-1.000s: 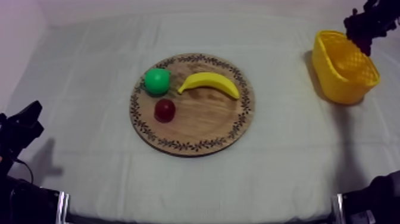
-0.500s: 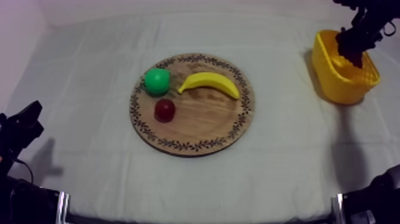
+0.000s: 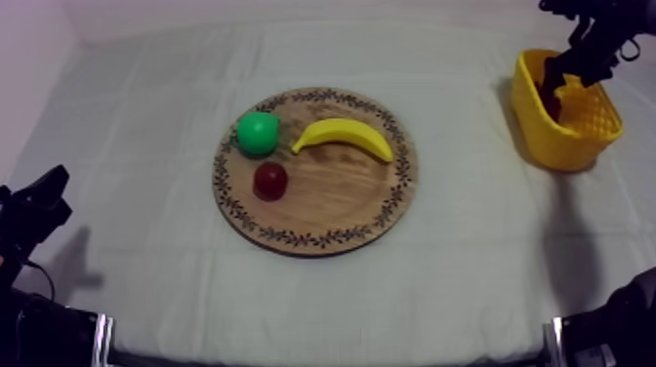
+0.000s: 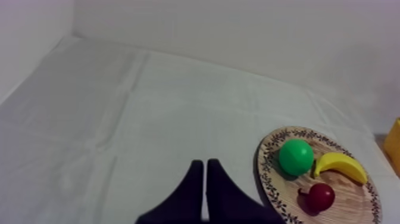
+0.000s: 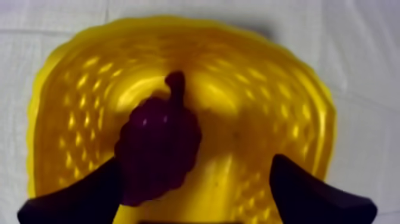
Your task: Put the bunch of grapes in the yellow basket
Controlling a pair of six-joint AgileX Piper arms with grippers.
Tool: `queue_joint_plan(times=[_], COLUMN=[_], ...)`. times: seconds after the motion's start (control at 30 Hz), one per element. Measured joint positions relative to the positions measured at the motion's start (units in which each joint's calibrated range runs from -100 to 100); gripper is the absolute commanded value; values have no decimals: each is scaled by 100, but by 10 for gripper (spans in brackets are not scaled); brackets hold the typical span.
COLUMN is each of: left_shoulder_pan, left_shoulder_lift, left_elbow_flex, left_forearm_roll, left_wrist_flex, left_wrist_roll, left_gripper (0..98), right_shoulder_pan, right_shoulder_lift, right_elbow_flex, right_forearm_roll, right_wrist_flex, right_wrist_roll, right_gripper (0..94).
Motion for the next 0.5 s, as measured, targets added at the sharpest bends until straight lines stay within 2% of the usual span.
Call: queue_joint_plan(times=[0.33,0.5], left_shoulder_pan=[0,0], left_shoulder_lift=[0,0], left_elbow_flex=[0,0], left_forearm_roll=[0,0], left_wrist_flex=[0,0], left_wrist_roll=[0,0], left_gripper=[1,1], right_shoulder_pan=[79,122], right_shoulder_lift=[-1139,-2043], right_elbow_flex=[927,1786], right_forearm_roll=[54,125], right_wrist_flex=[-890,-1531], right_wrist_roll=[10,13], right_gripper=[624,580])
